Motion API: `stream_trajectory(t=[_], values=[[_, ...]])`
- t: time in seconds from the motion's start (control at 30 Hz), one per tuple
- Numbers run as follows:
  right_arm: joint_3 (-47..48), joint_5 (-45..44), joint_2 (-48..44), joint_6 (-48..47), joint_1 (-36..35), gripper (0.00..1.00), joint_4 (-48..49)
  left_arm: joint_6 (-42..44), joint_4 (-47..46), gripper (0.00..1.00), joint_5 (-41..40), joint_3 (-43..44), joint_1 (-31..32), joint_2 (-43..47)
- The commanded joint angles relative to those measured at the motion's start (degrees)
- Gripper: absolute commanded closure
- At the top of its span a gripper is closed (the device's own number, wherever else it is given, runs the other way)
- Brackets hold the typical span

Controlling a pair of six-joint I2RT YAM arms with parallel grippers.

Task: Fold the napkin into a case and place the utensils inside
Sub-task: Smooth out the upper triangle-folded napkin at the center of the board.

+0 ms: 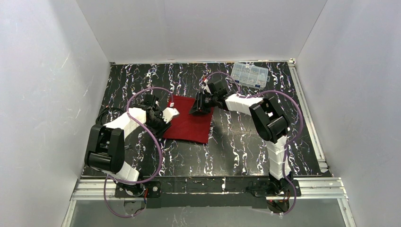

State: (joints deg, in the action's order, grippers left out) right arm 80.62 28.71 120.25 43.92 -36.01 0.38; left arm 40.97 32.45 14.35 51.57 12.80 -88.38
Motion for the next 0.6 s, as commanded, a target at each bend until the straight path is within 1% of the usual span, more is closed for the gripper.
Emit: stream_trajectory(t=[0.0, 0.23, 0.4, 0.57], values=[[1.6, 1.2, 2.1, 0.9, -0.3, 0.62, 2.6, 1.0, -1.6, 0.62, -2.1, -2.1, -0.4, 1.8], [2.3, 0.8, 3.8, 1.1, -0.3, 0.62, 3.2, -0.5, -2.8, 0.61, -2.8, -2.0, -0.4, 1.6], [3.0, 0.3, 6.0, 0.0, 0.3, 0.63, 2.6, -2.3, -1.6, 0.61, -1.8, -1.2, -0.8, 1.1], [2.9, 0.5, 7.6, -0.1, 1.5, 0.66, 3.0, -3.6, 0.0, 0.57, 0.0, -0.4, -2.4, 0.4]])
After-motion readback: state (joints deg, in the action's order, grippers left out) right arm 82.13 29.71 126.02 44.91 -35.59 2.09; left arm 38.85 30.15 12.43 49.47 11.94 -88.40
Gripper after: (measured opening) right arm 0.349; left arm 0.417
